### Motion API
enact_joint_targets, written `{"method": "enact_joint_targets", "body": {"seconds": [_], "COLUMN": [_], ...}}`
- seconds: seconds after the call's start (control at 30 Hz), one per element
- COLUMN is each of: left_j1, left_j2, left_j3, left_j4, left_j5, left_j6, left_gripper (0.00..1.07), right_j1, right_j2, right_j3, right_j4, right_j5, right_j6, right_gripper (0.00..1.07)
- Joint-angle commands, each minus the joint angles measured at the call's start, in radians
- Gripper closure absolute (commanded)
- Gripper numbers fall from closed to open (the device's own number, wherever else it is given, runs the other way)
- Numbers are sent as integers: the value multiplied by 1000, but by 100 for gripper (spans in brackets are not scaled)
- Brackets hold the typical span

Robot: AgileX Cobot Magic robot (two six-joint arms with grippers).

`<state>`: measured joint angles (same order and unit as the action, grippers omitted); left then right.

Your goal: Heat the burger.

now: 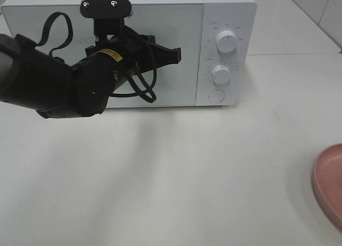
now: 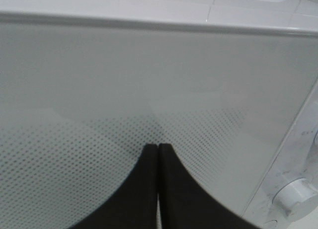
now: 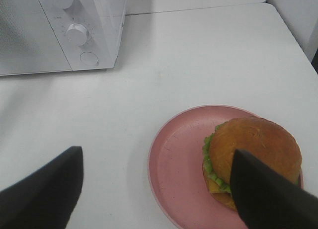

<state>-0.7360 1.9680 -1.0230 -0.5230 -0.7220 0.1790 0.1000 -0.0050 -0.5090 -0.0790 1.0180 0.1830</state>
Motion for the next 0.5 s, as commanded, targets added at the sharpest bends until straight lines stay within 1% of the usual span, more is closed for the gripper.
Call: {"method": "enact_joint_targets", "body": {"seconds": [0.03, 0.07, 0.13, 0.17, 0.2, 0.23, 0.27, 0.3, 0.33, 0.37, 0.4, 0.43, 0.5], "left_j1": [-28, -28, -61, -61, -65, -73, -73, -74, -74, -74, -74, -74, -74], "left_j2": [-49, -49, -95, -95, -106, -124, -124, -129, -136, -136, -137, -137, -156], "left_j3": [33, 33, 94, 94, 108, 132, 132, 140, 151, 151, 151, 151, 151], "left_j4": [-25, -25, -11, -11, -4, 13, 13, 18, 25, 25, 25, 25, 27], "left_j5": [53, 53, 125, 125, 145, 201, 201, 236, 315, 315, 361, 361, 547], "left_j6": [3, 3, 5, 5, 7, 6, 6, 6, 3, 3, 3, 3, -1], "left_gripper": [107, 107, 107, 107, 98, 77, 77, 60, 20, 20, 6, 6, 8], "right_j1": [-7, -7, -7, -7, -7, -7, -7, -7, -7, -7, -7, -7, -7], "right_j2": [-25, -25, -25, -25, -25, -25, -25, -25, -25, -25, -25, -25, -25], "right_j3": [3, 3, 3, 3, 3, 3, 3, 3, 3, 3, 3, 3, 3], "right_j4": [5, 5, 5, 5, 5, 5, 5, 5, 5, 5, 5, 5, 5], "right_j5": [-13, -13, -13, -13, -13, -13, -13, -13, -13, -13, -13, -13, -13], "right_j6": [0, 0, 0, 0, 0, 2, 2, 2, 2, 2, 2, 2, 2], "right_gripper": [32, 32, 32, 32, 32, 32, 32, 32, 32, 32, 32, 32, 32]}}
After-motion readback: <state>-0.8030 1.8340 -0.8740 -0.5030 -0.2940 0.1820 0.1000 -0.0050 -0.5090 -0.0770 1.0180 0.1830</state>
